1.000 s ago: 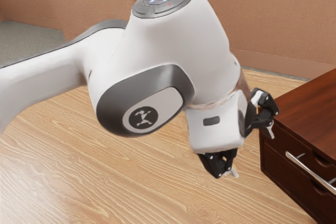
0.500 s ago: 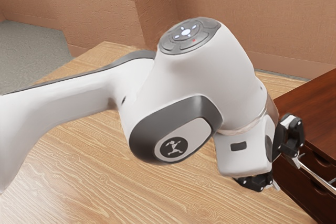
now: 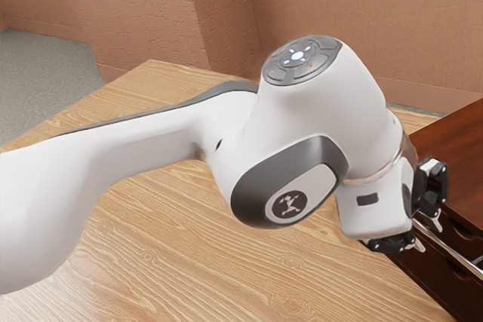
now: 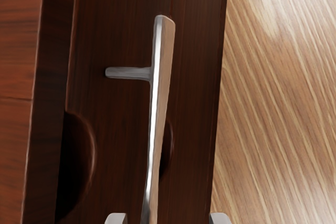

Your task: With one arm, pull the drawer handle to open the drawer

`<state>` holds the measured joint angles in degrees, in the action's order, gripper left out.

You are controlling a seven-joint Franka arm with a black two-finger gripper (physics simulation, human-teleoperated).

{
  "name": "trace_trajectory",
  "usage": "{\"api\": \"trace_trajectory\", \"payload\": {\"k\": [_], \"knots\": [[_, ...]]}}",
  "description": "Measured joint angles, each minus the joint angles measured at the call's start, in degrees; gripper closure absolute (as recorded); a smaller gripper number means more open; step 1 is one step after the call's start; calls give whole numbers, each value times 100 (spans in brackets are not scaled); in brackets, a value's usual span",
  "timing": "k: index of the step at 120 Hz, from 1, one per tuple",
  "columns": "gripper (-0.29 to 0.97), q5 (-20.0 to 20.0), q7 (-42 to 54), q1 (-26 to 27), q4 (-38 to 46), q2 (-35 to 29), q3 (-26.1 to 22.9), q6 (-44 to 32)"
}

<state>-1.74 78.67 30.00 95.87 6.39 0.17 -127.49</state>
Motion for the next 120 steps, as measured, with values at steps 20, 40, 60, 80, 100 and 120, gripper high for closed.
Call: {"api": "trace_trajectory", "payload": {"k": [20,40,60,80,100,120], "knots": [[55,48,57,70,-5,51,-31,-103],[55,121,107,8,-5,162,-10,-174],[60,181,142,46,29,181,-8,-241],[68,245,165,166,307,58,-19,-279],[72,206,182,275,944,-522,-24,-294],[73,156,192,352,1697,-1076,-4,-335]]}}
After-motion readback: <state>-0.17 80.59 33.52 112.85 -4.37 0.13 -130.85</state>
